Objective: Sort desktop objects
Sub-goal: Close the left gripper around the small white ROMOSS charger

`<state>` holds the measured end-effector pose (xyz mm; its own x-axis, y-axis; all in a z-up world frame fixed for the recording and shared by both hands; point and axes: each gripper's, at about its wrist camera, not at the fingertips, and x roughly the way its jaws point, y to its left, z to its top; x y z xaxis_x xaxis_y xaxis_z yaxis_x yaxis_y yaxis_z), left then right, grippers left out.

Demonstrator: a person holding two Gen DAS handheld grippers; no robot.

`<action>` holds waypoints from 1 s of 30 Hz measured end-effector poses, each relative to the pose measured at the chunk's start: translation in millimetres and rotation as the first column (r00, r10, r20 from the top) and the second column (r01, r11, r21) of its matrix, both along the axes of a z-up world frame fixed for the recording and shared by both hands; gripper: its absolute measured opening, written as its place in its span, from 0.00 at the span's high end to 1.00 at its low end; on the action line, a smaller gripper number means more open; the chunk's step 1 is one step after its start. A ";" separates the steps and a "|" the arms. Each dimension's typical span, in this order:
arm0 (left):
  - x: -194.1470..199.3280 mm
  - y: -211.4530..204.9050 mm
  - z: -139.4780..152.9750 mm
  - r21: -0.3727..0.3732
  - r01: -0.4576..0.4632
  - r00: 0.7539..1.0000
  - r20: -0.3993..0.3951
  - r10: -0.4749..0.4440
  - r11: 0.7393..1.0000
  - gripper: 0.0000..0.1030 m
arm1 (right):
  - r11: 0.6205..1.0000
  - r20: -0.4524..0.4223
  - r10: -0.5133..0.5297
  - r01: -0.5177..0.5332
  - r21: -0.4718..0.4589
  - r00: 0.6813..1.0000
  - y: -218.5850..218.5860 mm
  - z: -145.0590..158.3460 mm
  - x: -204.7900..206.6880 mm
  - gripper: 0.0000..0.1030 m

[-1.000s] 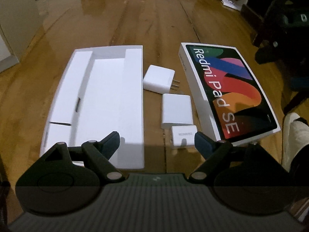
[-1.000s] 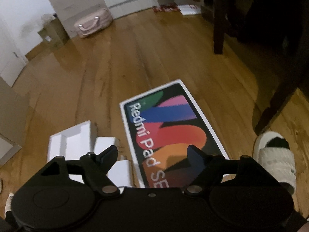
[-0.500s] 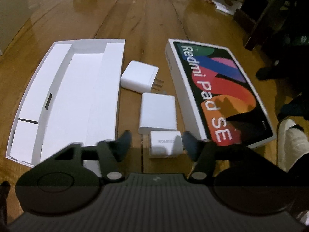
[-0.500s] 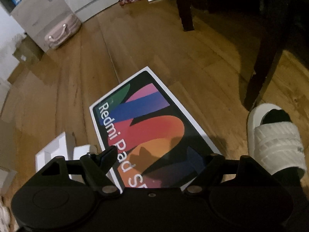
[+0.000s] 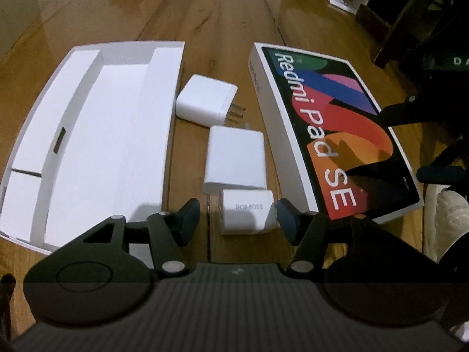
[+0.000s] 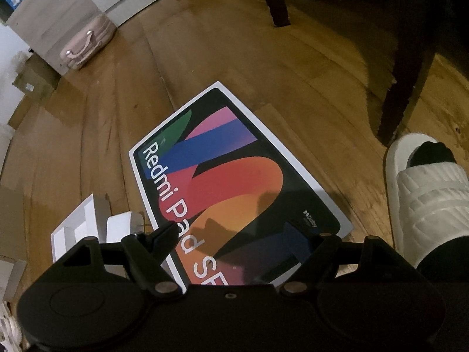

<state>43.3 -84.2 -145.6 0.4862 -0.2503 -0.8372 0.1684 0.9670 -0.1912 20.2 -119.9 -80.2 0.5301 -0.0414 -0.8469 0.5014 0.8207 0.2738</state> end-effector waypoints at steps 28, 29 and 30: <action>4.4 -9.1 -7.7 0.022 0.000 1.000 0.000 0.000 1.000 0.59 | 0.999 -0.031 0.037 -0.038 -0.035 0.999 6.6 -1.4 4.4 0.19; 3.9 -9.0 -7.7 0.023 0.000 1.000 0.002 0.000 1.000 0.59 | 0.998 -0.031 0.039 -0.040 -0.039 0.999 5.5 -0.4 4.3 0.19; 3.8 -8.2 -8.0 0.019 -0.004 1.000 0.002 0.004 1.000 0.59 | 0.998 -0.032 0.040 -0.042 -0.045 0.999 6.0 -0.4 4.3 0.19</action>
<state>47.1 -92.5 -153.5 0.4891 -0.2326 -0.8407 0.1646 0.9711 -0.1729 24.4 -113.9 -80.7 0.5057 -0.0589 -0.8607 0.4749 0.8519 0.2207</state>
